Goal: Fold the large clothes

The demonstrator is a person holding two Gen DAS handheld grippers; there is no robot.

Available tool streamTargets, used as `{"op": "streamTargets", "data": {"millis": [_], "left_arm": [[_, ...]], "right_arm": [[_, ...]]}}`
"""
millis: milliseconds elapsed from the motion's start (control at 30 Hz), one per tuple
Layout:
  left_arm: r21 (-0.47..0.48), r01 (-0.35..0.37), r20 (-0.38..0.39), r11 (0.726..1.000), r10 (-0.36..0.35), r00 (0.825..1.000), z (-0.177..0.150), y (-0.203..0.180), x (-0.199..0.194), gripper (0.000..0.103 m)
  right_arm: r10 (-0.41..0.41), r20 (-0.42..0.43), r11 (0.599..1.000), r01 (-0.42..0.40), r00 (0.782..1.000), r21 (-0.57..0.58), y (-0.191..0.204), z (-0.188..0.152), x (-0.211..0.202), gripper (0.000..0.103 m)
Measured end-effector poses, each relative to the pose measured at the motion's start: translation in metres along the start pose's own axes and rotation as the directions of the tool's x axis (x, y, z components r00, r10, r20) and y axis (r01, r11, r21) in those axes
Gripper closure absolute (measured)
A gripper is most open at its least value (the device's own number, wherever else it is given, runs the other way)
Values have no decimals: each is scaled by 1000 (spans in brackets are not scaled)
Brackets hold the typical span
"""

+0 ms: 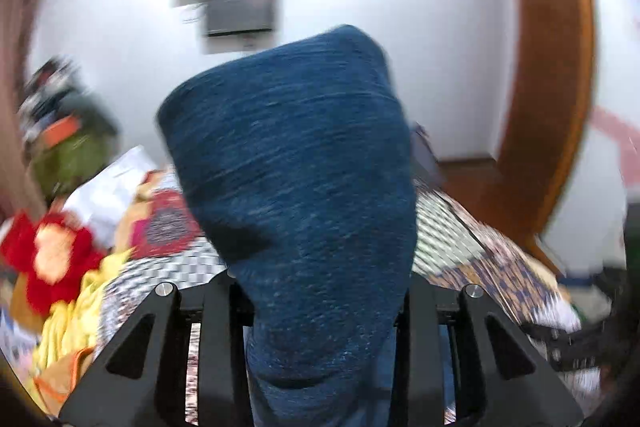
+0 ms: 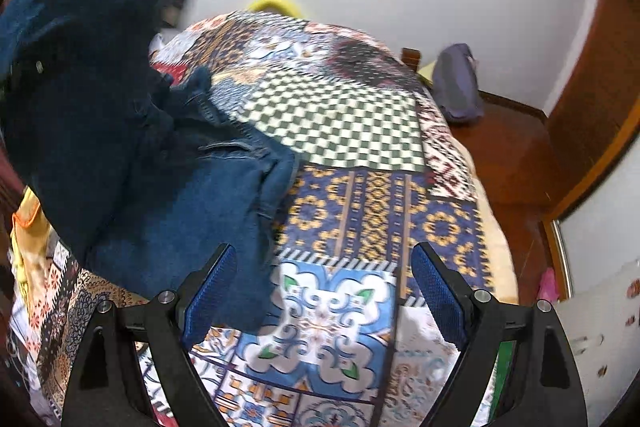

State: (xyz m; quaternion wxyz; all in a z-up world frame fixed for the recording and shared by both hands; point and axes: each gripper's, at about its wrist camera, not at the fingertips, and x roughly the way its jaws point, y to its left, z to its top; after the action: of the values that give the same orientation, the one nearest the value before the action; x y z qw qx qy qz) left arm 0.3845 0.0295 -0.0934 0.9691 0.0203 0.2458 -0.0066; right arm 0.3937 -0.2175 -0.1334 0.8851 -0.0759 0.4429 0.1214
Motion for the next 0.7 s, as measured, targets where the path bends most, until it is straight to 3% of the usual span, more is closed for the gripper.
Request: {"op": "streamTargets", "data": {"millis": [100, 200, 233, 333, 400, 500, 700], "left_arm": [[142, 81, -142, 987, -61, 988, -26, -49, 28, 70], [226, 160, -329, 961, -80, 941, -70, -82, 55, 65], [243, 164, -347, 956, -72, 935, -80, -88, 57, 63], [321, 126, -320, 939, -17, 947, -94, -99, 51, 53], [304, 167, -354, 938, -51, 934, -95, -99, 48, 30], [262, 238, -400, 935, -119, 909, -95, -89, 33, 17], [227, 268, -415, 936, -156, 896, -92, -80, 2, 16]], "right_arm": [[-19, 6, 999, 18, 1000, 26, -15, -5, -8, 15], [-28, 1, 998, 28, 1000, 51, -28, -10, -14, 15], [-31, 0, 998, 31, 1000, 60, -33, -13, -16, 15], [-33, 0, 997, 33, 999, 70, -41, -18, -20, 15], [-36, -2, 997, 36, 999, 70, -44, -20, -21, 15], [-33, 0, 997, 33, 999, 67, -44, -20, -23, 15], [28, 39, 998, -30, 999, 62, -32, -11, -39, 15]]}}
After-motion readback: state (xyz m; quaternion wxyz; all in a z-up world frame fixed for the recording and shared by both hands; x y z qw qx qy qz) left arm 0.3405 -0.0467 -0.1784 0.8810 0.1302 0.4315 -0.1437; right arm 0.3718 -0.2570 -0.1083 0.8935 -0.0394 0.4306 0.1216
